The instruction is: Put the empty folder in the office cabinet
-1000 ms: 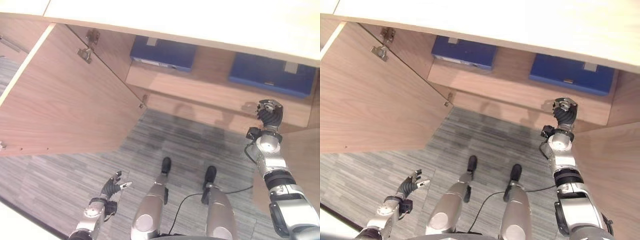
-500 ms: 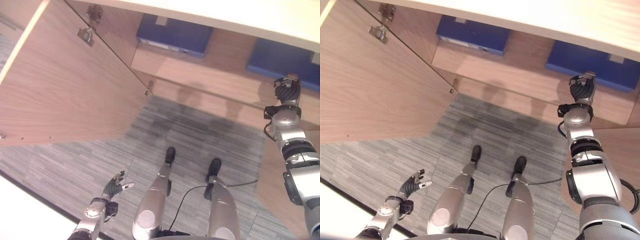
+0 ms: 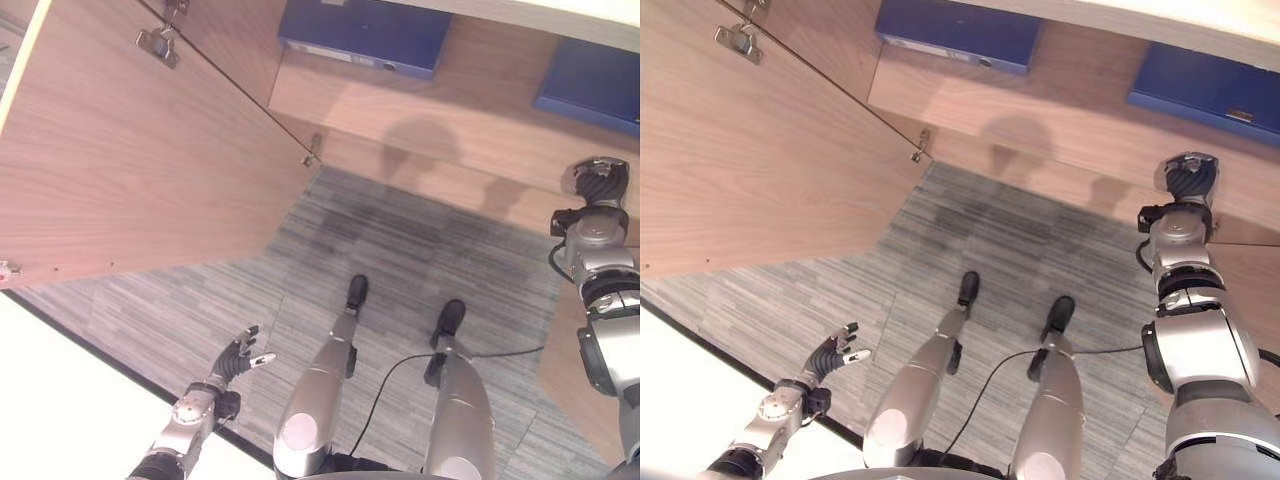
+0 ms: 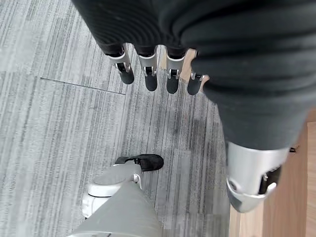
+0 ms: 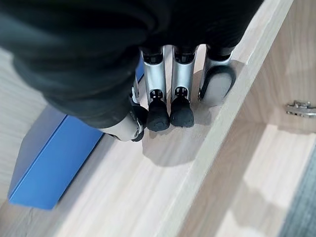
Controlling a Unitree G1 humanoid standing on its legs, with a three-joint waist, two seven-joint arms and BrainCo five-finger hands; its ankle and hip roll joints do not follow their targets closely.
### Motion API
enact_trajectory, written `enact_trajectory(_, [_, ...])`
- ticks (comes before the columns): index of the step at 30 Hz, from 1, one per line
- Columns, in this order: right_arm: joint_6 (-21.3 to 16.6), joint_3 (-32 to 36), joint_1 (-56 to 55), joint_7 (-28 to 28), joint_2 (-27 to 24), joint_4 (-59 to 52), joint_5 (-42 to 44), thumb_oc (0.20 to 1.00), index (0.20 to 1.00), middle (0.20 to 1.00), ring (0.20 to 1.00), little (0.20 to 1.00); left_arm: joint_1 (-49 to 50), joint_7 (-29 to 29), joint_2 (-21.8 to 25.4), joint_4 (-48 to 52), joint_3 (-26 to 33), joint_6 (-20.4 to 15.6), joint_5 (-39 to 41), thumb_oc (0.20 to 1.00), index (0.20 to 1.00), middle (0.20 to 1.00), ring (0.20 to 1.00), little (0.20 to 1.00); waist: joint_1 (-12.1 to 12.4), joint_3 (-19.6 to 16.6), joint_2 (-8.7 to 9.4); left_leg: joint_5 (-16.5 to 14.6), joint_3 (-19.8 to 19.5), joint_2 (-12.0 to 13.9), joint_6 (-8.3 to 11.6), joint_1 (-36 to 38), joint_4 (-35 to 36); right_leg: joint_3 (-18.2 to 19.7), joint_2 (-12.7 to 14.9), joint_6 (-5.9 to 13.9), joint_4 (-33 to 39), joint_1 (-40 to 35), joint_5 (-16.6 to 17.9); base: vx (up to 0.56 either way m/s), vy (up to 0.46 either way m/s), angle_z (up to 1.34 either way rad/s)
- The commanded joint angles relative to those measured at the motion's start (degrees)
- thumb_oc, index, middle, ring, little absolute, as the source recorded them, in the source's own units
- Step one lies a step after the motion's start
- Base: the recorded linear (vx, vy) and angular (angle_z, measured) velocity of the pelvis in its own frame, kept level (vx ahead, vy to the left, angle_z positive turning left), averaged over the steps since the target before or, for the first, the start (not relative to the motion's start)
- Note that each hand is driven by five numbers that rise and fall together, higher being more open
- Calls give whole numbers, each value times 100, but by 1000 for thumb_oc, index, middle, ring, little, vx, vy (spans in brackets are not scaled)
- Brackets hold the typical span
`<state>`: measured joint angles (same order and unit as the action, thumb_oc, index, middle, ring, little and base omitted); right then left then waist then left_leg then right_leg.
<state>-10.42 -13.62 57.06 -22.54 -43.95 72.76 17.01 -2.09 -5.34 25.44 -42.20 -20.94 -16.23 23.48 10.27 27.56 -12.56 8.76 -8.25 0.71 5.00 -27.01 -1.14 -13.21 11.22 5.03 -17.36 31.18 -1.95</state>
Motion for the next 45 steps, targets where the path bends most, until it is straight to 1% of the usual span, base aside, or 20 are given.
enact_trajectory(1, [94,-411,179,8,-667,255,169,200,200,200,200,200,164,-28,184,170,-392,-74,223,1000,1000,1000,1000,1000,128,-79,-365,-36,376,125,221,-283,84,179,230,504,-550,143,-451,-15,-8,4])
enact_trajectory(5, [119,-440,410,15,-933,377,233,200,200,200,200,200,206,-68,227,243,-418,-62,226,1000,1000,1000,1000,1000,142,-47,-461,-9,375,103,226,-374,103,201,270,506,-666,323,-490,4,-4,8])
enact_trajectory(6, [135,-454,493,22,-1078,419,263,200,200,200,200,200,235,-97,251,300,-420,-56,241,1000,1000,1000,1000,1000,153,-58,-483,1,374,96,226,-382,130,210,270,504,-682,345,-505,15,-2,5])
enact_trajectory(8, [135,-481,558,35,-1140,433,290,200,200,200,200,200,260,-114,264,328,-415,-51,243,1000,1000,1000,1000,1000,158,-63,-489,7,375,92,225,-392,144,210,263,504,-694,369,-514,23,-5,5])
enact_trajectory(12, [138,-598,746,70,-1332,445,329,200,200,200,200,200,324,-158,287,311,-424,-30,239,1000,1000,1000,1000,1000,159,-93,-489,8,366,86,222,-375,192,216,265,496,-743,415,-528,33,-18,4])
enact_trajectory(14, [156,-862,1220,111,-1697,458,386,200,200,200,200,200,376,-229,384,337,-434,-10,252,1000,1000,1000,1000,1000,172,-150,-449,1,332,89,231,-343,232,221,260,496,-750,434,-538,52,-36,2])
enact_trajectory(17, [178,-1249,1857,206,-1990,525,520,200,200,200,200,200,421,-317,516,441,-453,5,321,1000,1000,1000,1000,1000,192,-213,-406,-13,325,91,238,-327,251,226,274,498,-779,454,-550,37,-26,3])
enact_trajectory(21, [165,-1655,2423,227,-2127,508,653,200,200,200,200,200,438,-347,581,442,-463,23,332,1000,1000,1000,1000,1000,183,-259,-367,-12,322,90,243,-305,280,245,273,494,-808,482,-554,8,-8,1])
enact_trajectory(26, [153,-2069,2914,293,-2075,472,704,200,200,200,200,200,461,-343,599,377,-432,46,330,1000,1000,1000,1000,1000,171,-290,-324,-8,319,103,243,-293,304,263,262,480,-833,496,-559,0,0,0])
enact_trajectory(30, [90,-2062,2928,289,-1969,374,817,200,200,200,200,200,440,-315,548,310,-425,46,309,1000,1000,1000,1000,1000,157,-296,-300,-11,327,103,238,-264,315,276,236,473,-833,486,-563,0,0,0])
enact_trajectory(32, [-13,-1789,2591,299,-1784,172,1025,200,200,200,200,200,405,-294,468,237,-382,46,295,1000,1000,1000,1000,1000,123,-285,-267,-19,326,126,239,-229,323,272,214,471,-820,440,-571,16,-7,1])
enact_trajectory(34, [-39,-1669,2440,294,-1726,101,1063,200,200,200,200,200,400,-286,451,214,-357,47,296,1000,1000,1000,1000,1000,107,-280,-250,-24,326,135,237,-217,322,269,203,471,-813,423,-568,0,0,0])
enact_trajectory(37, [-166,-1157,1820,289,-1498,-196,1283,200,200,200,200,200,392,-253,385,145,-257,46,326,1000,1000,1000,1000,1000,67,-282,-176,-33,315,148,234,-175,320,258,166,469,-763,334,-555,13,-11,2])
enact_trajectory(38, [-295,-706,1278,256,-1234,-481,1464,200,200,200,200,200,372,-213,294,51,-149,49,329,1000,1000,1000,1000,1000,4,-274,-113,-56,315,162,230,-135,316,250,134,467,-711,242,-553,43,-29,7])
enact_trajectory(39, [-384,-450,980,205,-1077,-637,1546,200,200,200,200,200,352,-190,263,-5,-109,53,326,1000,1000,1000,1000,1000,-17,-273,-80,-70,306,163,225,-104,311,241,122,467,-701,212,-546,37,-26,8])
enact_trajectory(40, [-382,-404,926,193,-1071,-668,1536,200,200,200,200,200,357,-190,283,-8,-115,51,325,1000,1000,1000,1000,1000,-7,-280,-66,-70,304,162,225,-99,311,239,123,467,-699,205,-547,26,-4,6])
enact_trajectory(42, [-470,-26,357,160,-743,-1030,1560,200,200,200,200,200,324,-122,209,-135,-2,60,292,1000,1000,1000,1000,1000,-65,-285,14,-93,305,168,219,-42,313,226,104,467,-640,119,-531,25,-8,-2])
enact_trajectory(43, [-604,307,-287,65,-281,-1633,1460,200,200,200,200,200,284,-36,97,-262,134,87,252,1000,1000,1000,1000,1000,-137,-296,107,-118,302,183,204,29,322,220,84,464,-570,30,-494,39,-17,-2])
enact_trajectory(44, [-596,335,-325,51,-272,-1663,1447,200,200,200,200,200,289,-36,109,-263,129,86,251,1000,1000,1000,1000,1000,-130,-301,115,-118,302,182,203,35,323,219,84,465,-566,23,-494,47,-4,-3])
enact_trajectory(45, [-698,523,-835,-30,45,-2192,1300,200,200,200,200,200,290,-8,10,-324,220,78,264,1000,1000,1000,1000,1000,-193,-322,182,-135,302,196,194,85,328,217,68,467,-514,-51,-474,26,8,-9])
